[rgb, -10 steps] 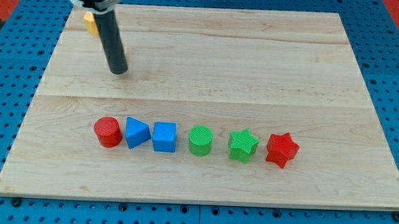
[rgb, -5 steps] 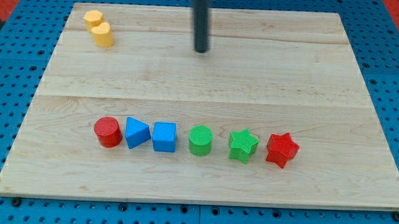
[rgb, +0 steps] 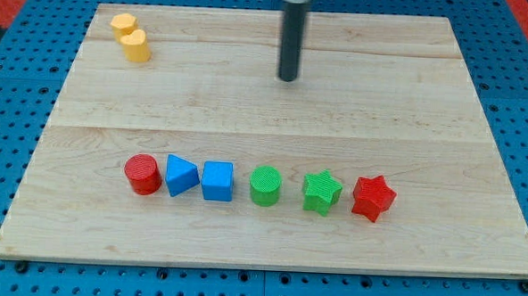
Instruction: Move your arm to the left of the yellow heart and the yellow hexagon
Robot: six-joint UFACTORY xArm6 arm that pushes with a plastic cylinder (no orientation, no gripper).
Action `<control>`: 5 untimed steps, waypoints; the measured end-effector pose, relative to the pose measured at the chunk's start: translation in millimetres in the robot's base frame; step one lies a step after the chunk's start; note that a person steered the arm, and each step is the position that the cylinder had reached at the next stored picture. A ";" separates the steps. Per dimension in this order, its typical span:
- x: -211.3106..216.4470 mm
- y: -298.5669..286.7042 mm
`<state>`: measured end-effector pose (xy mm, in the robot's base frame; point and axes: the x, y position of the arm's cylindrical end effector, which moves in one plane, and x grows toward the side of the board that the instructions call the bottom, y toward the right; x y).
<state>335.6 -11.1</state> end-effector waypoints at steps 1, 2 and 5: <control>0.0 -86.1; -34.5 -130.3; 5.5 -208.5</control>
